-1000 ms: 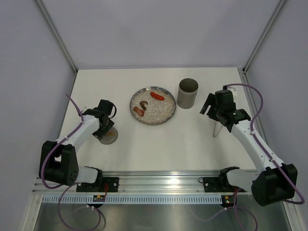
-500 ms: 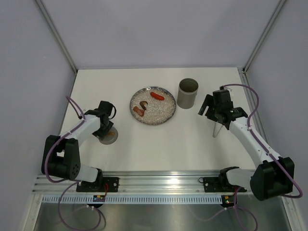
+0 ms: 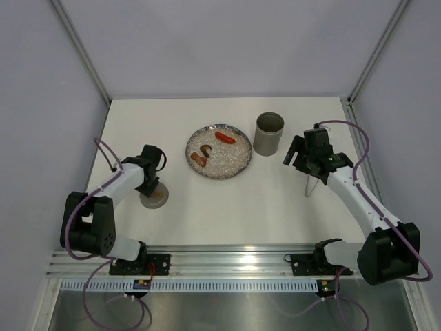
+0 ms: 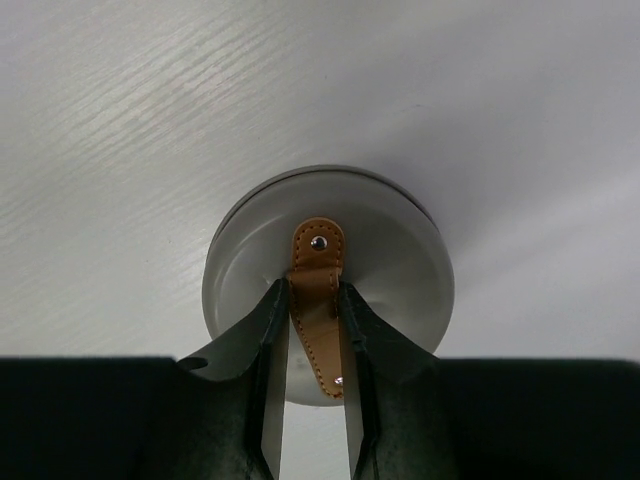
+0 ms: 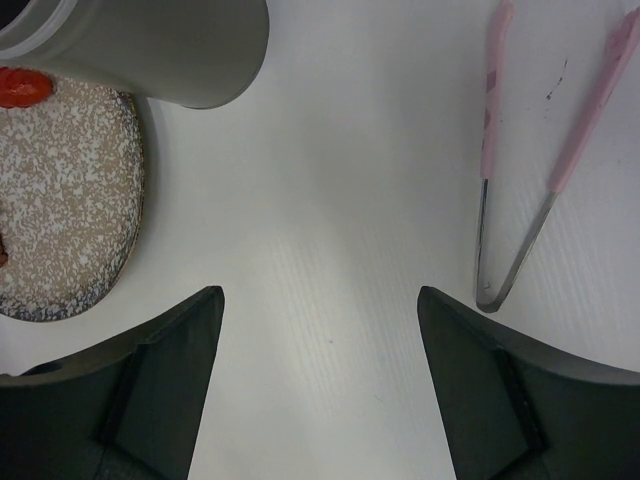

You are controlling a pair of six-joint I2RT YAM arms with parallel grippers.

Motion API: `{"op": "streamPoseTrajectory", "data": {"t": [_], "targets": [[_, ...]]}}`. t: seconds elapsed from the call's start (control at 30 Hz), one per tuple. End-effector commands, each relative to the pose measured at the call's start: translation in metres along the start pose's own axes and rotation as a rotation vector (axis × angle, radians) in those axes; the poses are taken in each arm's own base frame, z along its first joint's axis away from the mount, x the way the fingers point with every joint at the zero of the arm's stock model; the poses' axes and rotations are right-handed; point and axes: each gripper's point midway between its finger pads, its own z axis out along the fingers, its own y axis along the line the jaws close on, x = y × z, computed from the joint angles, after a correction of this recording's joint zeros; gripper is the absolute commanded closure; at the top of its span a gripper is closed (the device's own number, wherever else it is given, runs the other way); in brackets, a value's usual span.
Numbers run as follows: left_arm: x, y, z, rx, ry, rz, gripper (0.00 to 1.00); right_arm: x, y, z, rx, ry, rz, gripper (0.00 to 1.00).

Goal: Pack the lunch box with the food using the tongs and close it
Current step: Pick up the box lid from the center of the board.

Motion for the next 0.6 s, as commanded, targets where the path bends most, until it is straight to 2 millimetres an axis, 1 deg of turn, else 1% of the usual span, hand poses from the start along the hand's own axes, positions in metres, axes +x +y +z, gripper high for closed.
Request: {"op": "streamPoseTrajectory", "data": {"t": [0.0, 0.03, 0.07, 0.1, 0.13, 0.17, 0.2, 0.27, 0.3, 0.33, 0.37, 0.4, 0.43, 0.47, 0.5, 0.53, 0.57], "targets": [[-0.015, 0.007, -0.009, -0.002, -0.057, -0.03, 0.88, -0.013, 0.013, -0.005, -0.048, -0.038, 0.005, 0.14], [-0.018, 0.009, -0.013, 0.003, -0.065, -0.024, 0.9, -0.013, 0.013, -0.005, -0.046, -0.037, 0.005, 0.14], [-0.023, 0.008, -0.021, 0.031, -0.08, -0.029, 0.94, -0.013, 0.013, -0.006, -0.048, -0.039, 0.007, 0.14], [-0.027, 0.01, -0.025, 0.04, -0.09, -0.012, 0.98, -0.013, 0.014, -0.006, -0.051, -0.039, 0.01, 0.14], [-0.03, 0.012, -0.03, 0.048, -0.103, 0.002, 1.0, -0.013, 0.014, -0.006, -0.052, -0.041, 0.01, 0.14], [-0.034, 0.012, -0.034, 0.062, -0.112, 0.007, 1.0, -0.014, 0.014, -0.006, -0.054, -0.041, 0.013, 0.14], [-0.039, 0.01, -0.044, 0.107, -0.123, 0.039, 1.0, -0.015, 0.015, -0.007, -0.058, -0.044, 0.015, 0.14], [-0.043, 0.002, -0.057, 0.172, -0.124, 0.089, 1.0, -0.016, 0.016, -0.008, -0.062, -0.047, 0.017, 0.14], [-0.045, -0.002, -0.066, 0.218, -0.131, 0.159, 1.0, -0.017, 0.016, -0.009, -0.063, -0.051, 0.018, 0.14], [-0.039, -0.012, -0.075, 0.279, -0.105, 0.202, 1.0, -0.018, 0.016, -0.01, -0.06, -0.053, 0.021, 0.14], [-0.04, -0.022, -0.086, 0.323, -0.107, 0.23, 1.0, -0.019, 0.016, -0.012, -0.062, -0.061, 0.019, 0.14], [-0.037, -0.025, -0.093, 0.343, -0.1, 0.289, 1.0, -0.02, 0.015, -0.013, -0.059, -0.065, 0.018, 0.14], [-0.026, -0.035, -0.105, 0.387, -0.097, 0.354, 1.0, -0.017, 0.013, -0.013, -0.053, -0.058, 0.014, 0.14], [-0.024, -0.047, -0.12, 0.438, -0.107, 0.411, 1.0, -0.017, 0.01, -0.015, -0.044, -0.062, 0.016, 0.14], [-0.018, -0.056, -0.129, 0.47, -0.103, 0.44, 1.0, -0.015, 0.008, -0.015, -0.038, -0.059, 0.013, 0.14], [0.002, -0.064, -0.136, 0.494, -0.071, 0.514, 1.0, -0.01, 0.004, -0.016, -0.027, -0.046, 0.012, 0.14], [0.011, -0.071, -0.143, 0.525, -0.055, 0.554, 1.0, -0.01, 0.002, -0.02, -0.025, -0.055, 0.018, 0.14]]}}
